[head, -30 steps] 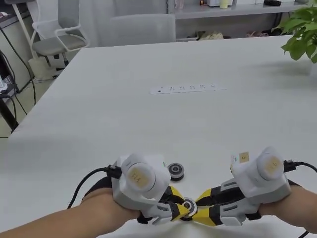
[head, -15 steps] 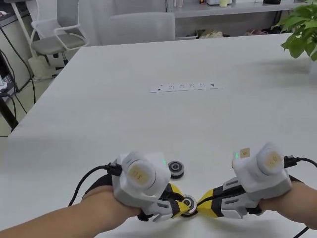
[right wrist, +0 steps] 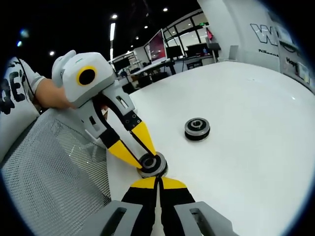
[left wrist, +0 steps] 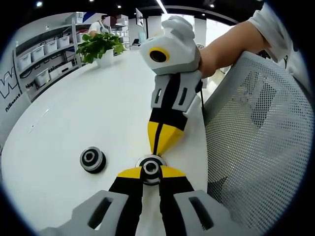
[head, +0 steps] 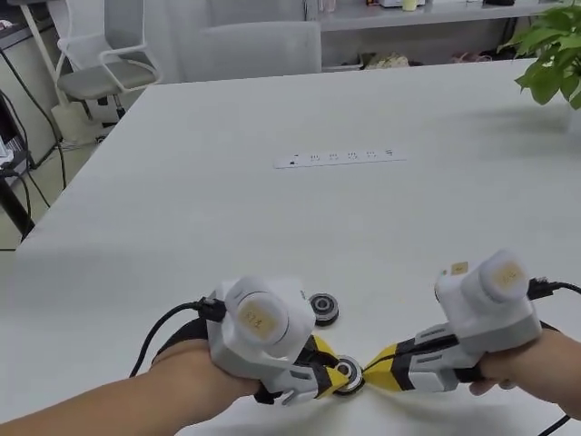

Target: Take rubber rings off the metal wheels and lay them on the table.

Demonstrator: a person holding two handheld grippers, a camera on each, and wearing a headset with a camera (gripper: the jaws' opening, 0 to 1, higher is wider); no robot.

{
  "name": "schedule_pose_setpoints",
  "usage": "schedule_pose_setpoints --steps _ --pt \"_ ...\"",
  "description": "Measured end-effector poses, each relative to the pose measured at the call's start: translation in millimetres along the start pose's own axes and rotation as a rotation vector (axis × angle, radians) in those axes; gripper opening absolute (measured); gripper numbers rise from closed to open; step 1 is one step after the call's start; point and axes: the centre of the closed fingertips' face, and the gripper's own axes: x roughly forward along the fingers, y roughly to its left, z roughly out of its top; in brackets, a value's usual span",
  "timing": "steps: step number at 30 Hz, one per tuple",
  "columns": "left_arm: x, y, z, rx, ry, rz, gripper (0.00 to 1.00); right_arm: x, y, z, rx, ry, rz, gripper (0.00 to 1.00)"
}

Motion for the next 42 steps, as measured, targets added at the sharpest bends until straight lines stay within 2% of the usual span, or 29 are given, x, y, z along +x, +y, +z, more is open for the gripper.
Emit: schedule_pose_setpoints --steps 2,17,18,19,20,23,32,42 --pt "0.1 0.0 0.1 0.000 0.000 0.001 0.06 -1.9 0.0 3.3 0.015 -0.019 0.004 0.00" --pt "0.4 -0.3 0.3 0.000 0.004 0.005 0.06 -5.1 2.7 4.4 0.061 -0.019 0.002 0.00" --pt "0.4 -0.3 0.3 0.000 0.004 0.006 0.06 -6.0 3.1 4.8 0.072 -0.026 0.005 0.00" --pt "0.4 -0.4 0.4 -0.001 0.004 0.006 0.06 -5.7 6.7 10.9 0.095 -0.062 0.024 0.00" --pt "0.4 -0.4 0.4 -0.001 0.005 0.007 0.06 -6.0 3.5 6.0 0.084 -0.031 0.008 0.00" --pt "0.4 -0.4 0.4 -0.003 0.004 0.007 0.06 -4.5 2.7 5.8 0.079 -0.026 0.004 0.00" --pt "0.6 -0.2 0.6 -0.004 0.008 0.015 0.06 -2.8 3.7 9.0 0.107 -0.050 0.009 0.00" --pt "1.0 0.0 0.5 -0.004 0.019 0.025 0.06 0.2 8.6 13.2 0.091 -0.060 0.025 0.00"
